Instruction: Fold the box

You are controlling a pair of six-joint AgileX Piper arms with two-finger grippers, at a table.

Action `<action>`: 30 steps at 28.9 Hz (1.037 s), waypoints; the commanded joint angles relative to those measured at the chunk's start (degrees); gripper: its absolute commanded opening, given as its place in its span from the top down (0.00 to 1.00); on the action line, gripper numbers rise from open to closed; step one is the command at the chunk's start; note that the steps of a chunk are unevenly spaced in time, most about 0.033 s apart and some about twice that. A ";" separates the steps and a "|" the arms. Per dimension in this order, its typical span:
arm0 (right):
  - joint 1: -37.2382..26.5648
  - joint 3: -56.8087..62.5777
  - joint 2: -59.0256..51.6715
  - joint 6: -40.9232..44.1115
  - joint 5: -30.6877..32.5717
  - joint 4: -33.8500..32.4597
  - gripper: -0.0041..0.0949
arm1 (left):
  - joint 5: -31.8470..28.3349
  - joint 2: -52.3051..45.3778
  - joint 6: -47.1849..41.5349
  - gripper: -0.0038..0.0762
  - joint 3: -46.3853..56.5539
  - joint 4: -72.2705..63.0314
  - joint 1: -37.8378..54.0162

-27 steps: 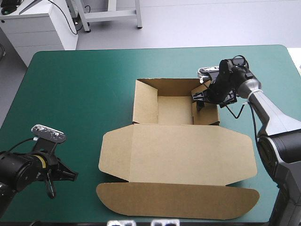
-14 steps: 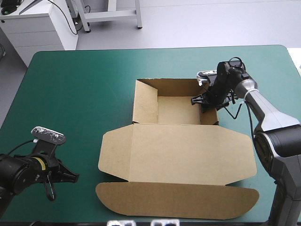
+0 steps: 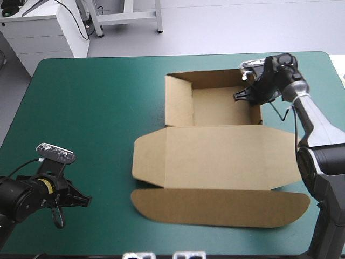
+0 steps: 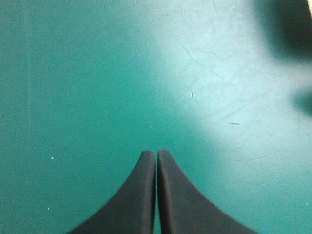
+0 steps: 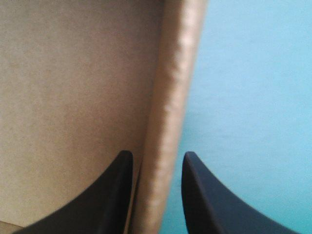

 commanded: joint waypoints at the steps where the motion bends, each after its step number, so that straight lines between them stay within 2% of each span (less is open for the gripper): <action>1: -7.77 -4.79 -3.31 0.23 -1.91 -4.94 0.98 | -2.47 -0.32 -0.67 0.96 -1.42 0.38 -0.08; 6: -19.10 -5.54 -3.17 2.08 -5.03 -4.71 0.98 | -4.20 -0.32 -0.67 0.96 -1.42 0.38 -0.08; 12: -30.43 -5.54 -0.83 0.80 -5.24 1.00 0.98 | -6.28 -0.32 -0.67 0.96 -1.42 0.38 -0.08; 16: -33.43 -5.54 2.41 0.68 -3.13 1.51 0.98 | -6.78 -0.32 -0.67 0.96 -1.42 0.38 -0.08; 22: -34.44 -5.54 4.78 4.77 -5.80 -0.19 0.93 | -6.90 -0.32 -0.67 0.96 -1.42 0.38 -0.08; 24: -34.44 -5.58 4.78 4.77 -6.97 -0.51 0.87 | -6.90 -0.32 -0.67 0.96 -1.42 0.10 -0.08; 29: -34.44 -5.58 4.78 2.81 -6.62 -0.68 0.42 | -6.90 -0.32 -0.57 0.96 -1.42 -0.94 -0.08; 30: -34.44 -5.58 4.78 2.51 -6.33 -0.68 0.29 | -6.98 -0.32 -0.57 0.96 -1.42 -0.93 -0.08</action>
